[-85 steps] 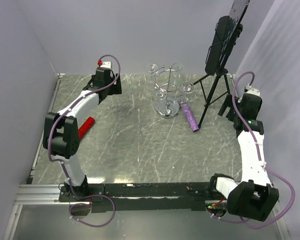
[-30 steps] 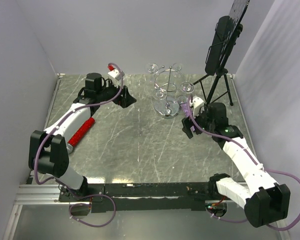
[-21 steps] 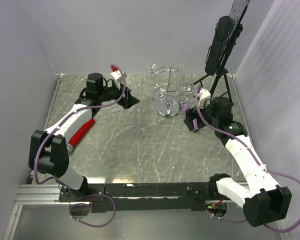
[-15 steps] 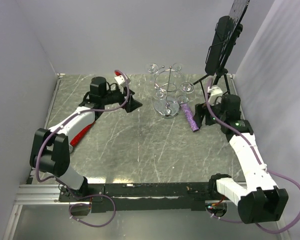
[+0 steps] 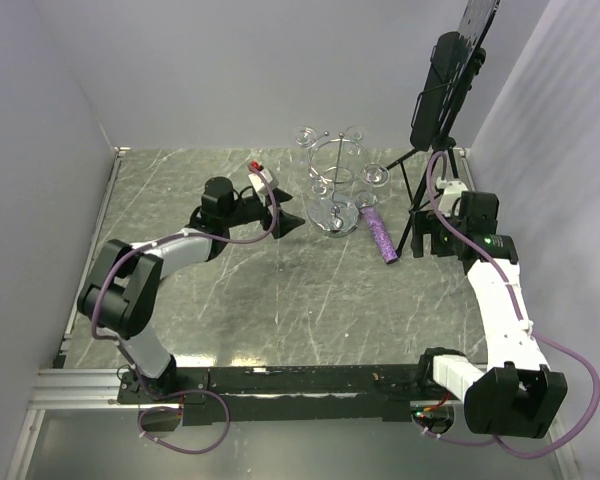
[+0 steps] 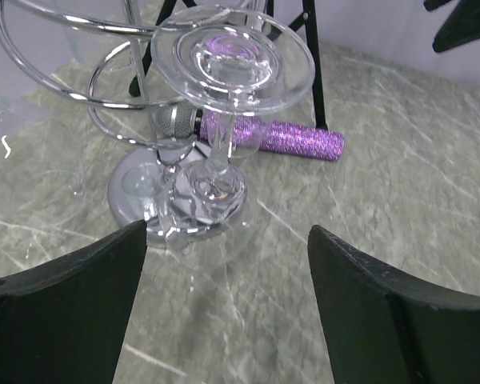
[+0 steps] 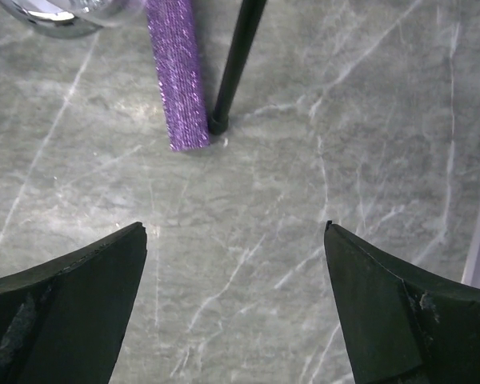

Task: Take the wine glass off the wine glass rack

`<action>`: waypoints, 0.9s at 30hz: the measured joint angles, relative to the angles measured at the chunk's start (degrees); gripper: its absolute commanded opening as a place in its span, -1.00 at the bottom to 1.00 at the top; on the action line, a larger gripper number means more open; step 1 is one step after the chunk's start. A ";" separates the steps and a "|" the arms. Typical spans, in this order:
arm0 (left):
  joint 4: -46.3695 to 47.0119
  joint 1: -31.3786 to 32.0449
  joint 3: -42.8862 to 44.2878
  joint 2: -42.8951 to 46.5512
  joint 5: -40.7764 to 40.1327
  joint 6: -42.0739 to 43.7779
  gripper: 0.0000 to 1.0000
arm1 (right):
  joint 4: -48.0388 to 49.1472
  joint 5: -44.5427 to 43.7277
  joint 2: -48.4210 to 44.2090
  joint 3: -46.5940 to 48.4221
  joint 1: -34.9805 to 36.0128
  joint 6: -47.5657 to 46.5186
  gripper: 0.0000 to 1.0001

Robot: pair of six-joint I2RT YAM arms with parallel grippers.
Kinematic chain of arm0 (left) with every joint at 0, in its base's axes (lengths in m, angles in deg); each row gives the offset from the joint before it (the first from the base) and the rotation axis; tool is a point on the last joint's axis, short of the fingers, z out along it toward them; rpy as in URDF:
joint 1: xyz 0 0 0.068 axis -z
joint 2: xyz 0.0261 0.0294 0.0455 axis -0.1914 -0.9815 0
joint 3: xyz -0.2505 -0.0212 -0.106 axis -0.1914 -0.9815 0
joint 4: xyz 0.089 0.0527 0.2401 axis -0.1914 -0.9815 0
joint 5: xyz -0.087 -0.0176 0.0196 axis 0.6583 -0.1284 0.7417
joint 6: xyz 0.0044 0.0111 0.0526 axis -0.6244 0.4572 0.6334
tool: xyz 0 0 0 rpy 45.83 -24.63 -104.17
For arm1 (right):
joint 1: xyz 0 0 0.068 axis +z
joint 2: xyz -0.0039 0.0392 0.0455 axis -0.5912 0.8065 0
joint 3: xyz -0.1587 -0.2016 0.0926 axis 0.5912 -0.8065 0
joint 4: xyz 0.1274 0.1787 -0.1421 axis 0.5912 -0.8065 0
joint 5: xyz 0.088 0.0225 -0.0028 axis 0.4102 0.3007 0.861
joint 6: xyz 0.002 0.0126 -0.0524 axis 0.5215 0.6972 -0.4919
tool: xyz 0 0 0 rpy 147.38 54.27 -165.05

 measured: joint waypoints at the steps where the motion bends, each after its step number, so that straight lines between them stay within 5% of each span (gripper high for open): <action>1: 1.40 0.24 -0.02 -0.70 -0.39 -0.63 0.73 | -0.42 -0.26 0.00 0.04 -0.11 -0.33 0.98; 13: 16.11 4.55 -0.11 -6.51 -4.83 -3.21 0.68 | -5.01 -1.90 1.62 4.85 -0.61 -3.04 0.99; 27: 20.13 5.22 0.33 -9.68 -6.73 -6.36 0.58 | -6.43 -1.95 4.28 7.08 -0.63 -3.34 0.99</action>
